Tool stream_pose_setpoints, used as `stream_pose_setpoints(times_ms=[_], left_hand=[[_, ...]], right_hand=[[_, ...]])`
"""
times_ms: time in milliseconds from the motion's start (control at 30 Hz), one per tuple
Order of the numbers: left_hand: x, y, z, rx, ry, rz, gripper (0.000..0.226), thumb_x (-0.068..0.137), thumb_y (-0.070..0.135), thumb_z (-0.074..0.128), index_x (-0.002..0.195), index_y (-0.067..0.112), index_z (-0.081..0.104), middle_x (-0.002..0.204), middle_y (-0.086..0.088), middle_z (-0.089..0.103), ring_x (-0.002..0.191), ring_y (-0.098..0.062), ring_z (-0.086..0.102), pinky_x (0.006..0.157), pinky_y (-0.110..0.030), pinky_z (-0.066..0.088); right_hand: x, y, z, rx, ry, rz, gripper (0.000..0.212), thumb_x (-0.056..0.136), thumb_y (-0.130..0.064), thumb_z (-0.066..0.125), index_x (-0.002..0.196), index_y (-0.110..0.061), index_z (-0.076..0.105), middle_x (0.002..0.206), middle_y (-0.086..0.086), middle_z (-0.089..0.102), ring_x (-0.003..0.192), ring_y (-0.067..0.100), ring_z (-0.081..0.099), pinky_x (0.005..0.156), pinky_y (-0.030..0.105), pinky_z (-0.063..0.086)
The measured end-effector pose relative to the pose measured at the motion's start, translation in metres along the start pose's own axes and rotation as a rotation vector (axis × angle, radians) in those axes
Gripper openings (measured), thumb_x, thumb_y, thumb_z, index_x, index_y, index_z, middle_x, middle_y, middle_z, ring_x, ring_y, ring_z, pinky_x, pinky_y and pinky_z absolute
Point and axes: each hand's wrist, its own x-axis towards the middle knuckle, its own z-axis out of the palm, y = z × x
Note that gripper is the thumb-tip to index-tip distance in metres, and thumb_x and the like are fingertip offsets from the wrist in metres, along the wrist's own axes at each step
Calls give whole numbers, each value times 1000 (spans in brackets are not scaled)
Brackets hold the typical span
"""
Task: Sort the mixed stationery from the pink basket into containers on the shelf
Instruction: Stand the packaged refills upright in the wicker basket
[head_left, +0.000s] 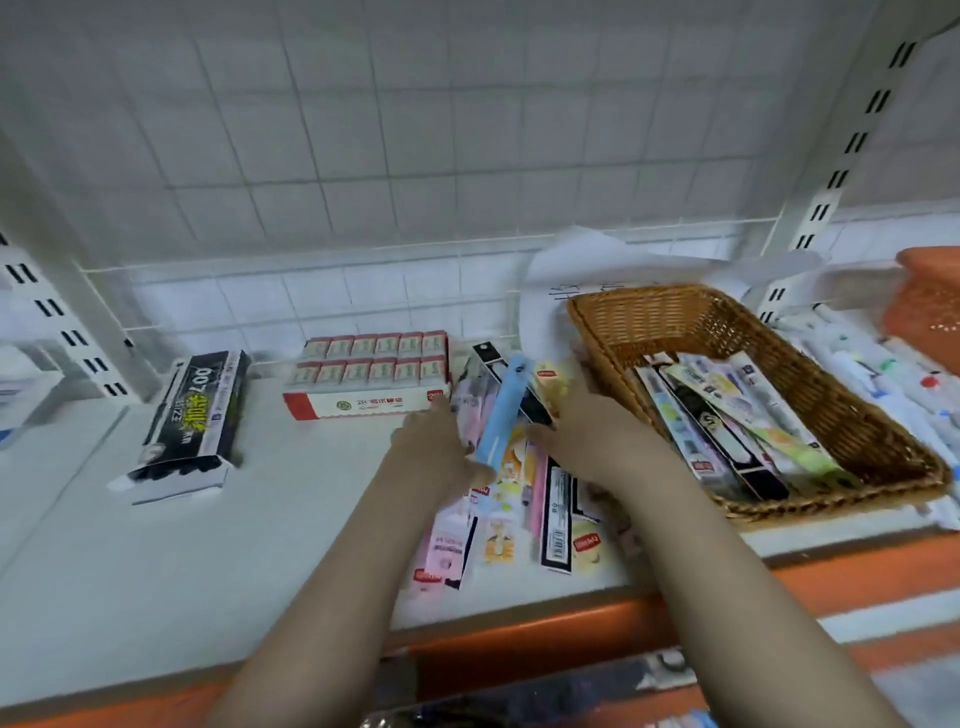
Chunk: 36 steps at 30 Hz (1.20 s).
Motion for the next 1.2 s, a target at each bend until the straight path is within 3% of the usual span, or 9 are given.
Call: stream_pose_setpoints(times_ms=[67, 167, 267, 367, 500, 767, 900, 1133, 1200], left_hand=[[-4, 0, 2, 6, 47, 7, 81, 88, 38, 60, 147, 8, 14, 136, -17, 40, 125, -33, 38, 97, -40, 40], [-12, 4, 9, 92, 55, -51, 96, 86, 64, 47, 150, 10, 0, 144, -17, 29, 133, -33, 26, 101, -44, 35], [-18, 8, 11, 129, 34, -67, 109, 73, 63, 66, 147, 8, 9, 140, -16, 32, 132, -31, 28, 99, -43, 38], [-16, 4, 3, 14, -2, -34, 77, 75, 42, 75, 131, 6, 37, 123, -10, 48, 113, -25, 47, 87, -32, 44], [-17, 4, -9, -80, -66, 8, 34, 84, 20, 63, 111, 6, 50, 86, -1, 51, 80, -18, 49, 55, -22, 35], [-34, 10, -9, -71, -35, 41, 20, 87, 18, 60, 76, 14, 43, 72, 2, 44, 61, -9, 42, 45, -18, 33], [-38, 12, -19, -17, -46, 108, 28, 89, 26, 62, 105, 6, 50, 97, -7, 59, 84, -20, 56, 62, -23, 40], [-39, -3, -29, -228, -228, 27, 56, 77, 60, 63, 110, 14, 62, 91, 2, 62, 74, -14, 63, 68, -25, 52], [-39, -9, -30, -316, -296, -55, 70, 74, 68, 60, 113, 10, 62, 99, -2, 68, 86, -26, 68, 85, -38, 53]], right_hand=[[12, 2, 14, -23, -11, 113, 81, 92, -49, 52, 144, 3, 17, 133, 16, 50, 118, 32, 51, 88, 34, 44], [22, 4, 24, -57, 52, 232, 101, 84, -53, 61, 148, 0, 3, 139, 19, 42, 127, 36, 42, 96, 42, 43], [27, 5, 21, -77, 60, 183, 72, 87, -39, 63, 135, 4, 33, 126, 17, 49, 121, 35, 46, 89, 38, 46], [28, 8, 15, -58, 49, 67, 19, 90, -24, 56, 97, -5, 56, 91, 10, 56, 99, 31, 56, 59, 28, 41], [22, 6, 10, 108, 172, 62, 35, 93, -20, 54, 118, 4, 48, 117, 17, 60, 106, 33, 59, 71, 30, 42], [16, 4, -7, 258, 265, 6, 32, 94, -18, 54, 116, 1, 42, 97, 11, 55, 95, 30, 57, 65, 29, 40], [14, 3, -8, 312, 420, -65, 44, 94, -24, 55, 128, 1, 39, 121, 18, 56, 107, 33, 56, 71, 30, 38], [9, 4, -21, 605, 699, -233, 26, 94, -22, 53, 108, -4, 42, 77, -1, 47, 64, 16, 48, 50, 23, 35], [6, 4, -27, 696, 727, -253, 23, 93, -25, 55, 102, -7, 44, 72, -5, 43, 59, 8, 43, 45, 13, 32]])
